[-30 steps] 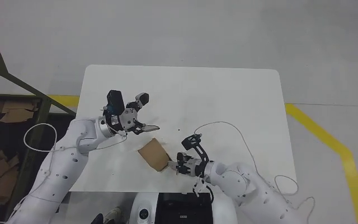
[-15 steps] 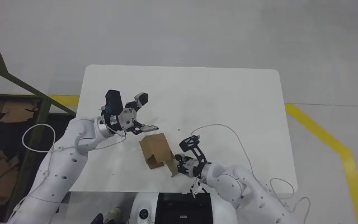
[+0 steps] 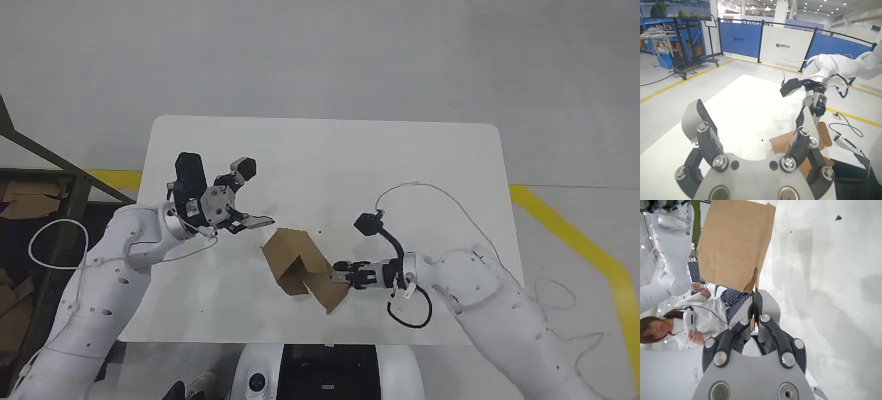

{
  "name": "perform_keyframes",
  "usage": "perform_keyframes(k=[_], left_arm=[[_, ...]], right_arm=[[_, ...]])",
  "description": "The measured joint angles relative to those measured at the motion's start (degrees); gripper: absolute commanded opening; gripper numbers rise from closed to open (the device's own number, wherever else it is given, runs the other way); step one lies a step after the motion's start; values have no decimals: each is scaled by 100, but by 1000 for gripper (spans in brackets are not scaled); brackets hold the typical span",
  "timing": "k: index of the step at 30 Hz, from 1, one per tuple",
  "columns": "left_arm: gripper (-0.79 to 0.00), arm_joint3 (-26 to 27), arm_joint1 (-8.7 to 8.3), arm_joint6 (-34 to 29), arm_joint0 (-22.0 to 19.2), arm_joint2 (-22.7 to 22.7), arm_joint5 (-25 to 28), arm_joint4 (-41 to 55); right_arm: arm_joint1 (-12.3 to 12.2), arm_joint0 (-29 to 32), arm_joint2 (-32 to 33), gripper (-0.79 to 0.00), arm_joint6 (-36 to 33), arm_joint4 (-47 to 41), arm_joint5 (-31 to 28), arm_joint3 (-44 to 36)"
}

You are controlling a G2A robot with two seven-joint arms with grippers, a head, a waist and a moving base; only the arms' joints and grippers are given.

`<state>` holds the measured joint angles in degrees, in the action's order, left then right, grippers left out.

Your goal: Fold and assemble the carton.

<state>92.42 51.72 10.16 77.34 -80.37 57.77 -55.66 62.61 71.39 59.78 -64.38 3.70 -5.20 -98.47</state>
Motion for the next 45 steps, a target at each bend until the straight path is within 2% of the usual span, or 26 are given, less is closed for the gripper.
perform_keyframes(k=[7, 14, 18, 22, 25, 38, 41, 45], left_arm=[[0, 49, -41, -102, 18, 112, 23, 288], [0, 125, -202, -331, -187, 575, 23, 750], [0, 238, -389, -423, -377, 981, 23, 1131], [0, 416, -669, -420, -608, 1503, 23, 1515], [0, 470, -843, -314, -766, 1825, 23, 1733], [0, 481, -840, -312, -759, 1810, -18, 1731], [0, 504, -829, -276, -744, 1667, -141, 1601], [0, 380, -812, 25, -679, 1466, 19, 1237]], right_arm=[[-130, -514, 624, -785, -1545, -1168, -249, 599], [-188, -902, 652, -785, -2348, -1671, -315, 900], [-272, -1170, 382, -785, -2365, -1948, -315, 1063], [-438, -1570, -35, -785, -2362, -2556, -488, 1312], [-458, -1621, -79, -785, -2362, -2659, -520, 1345], [-450, -1580, -110, -785, -2327, -2633, -488, 1320], [-442, -1633, -240, -785, -2360, -2749, -513, 1393], [-469, -1950, -540, -785, -2364, -3024, -630, 1706]])
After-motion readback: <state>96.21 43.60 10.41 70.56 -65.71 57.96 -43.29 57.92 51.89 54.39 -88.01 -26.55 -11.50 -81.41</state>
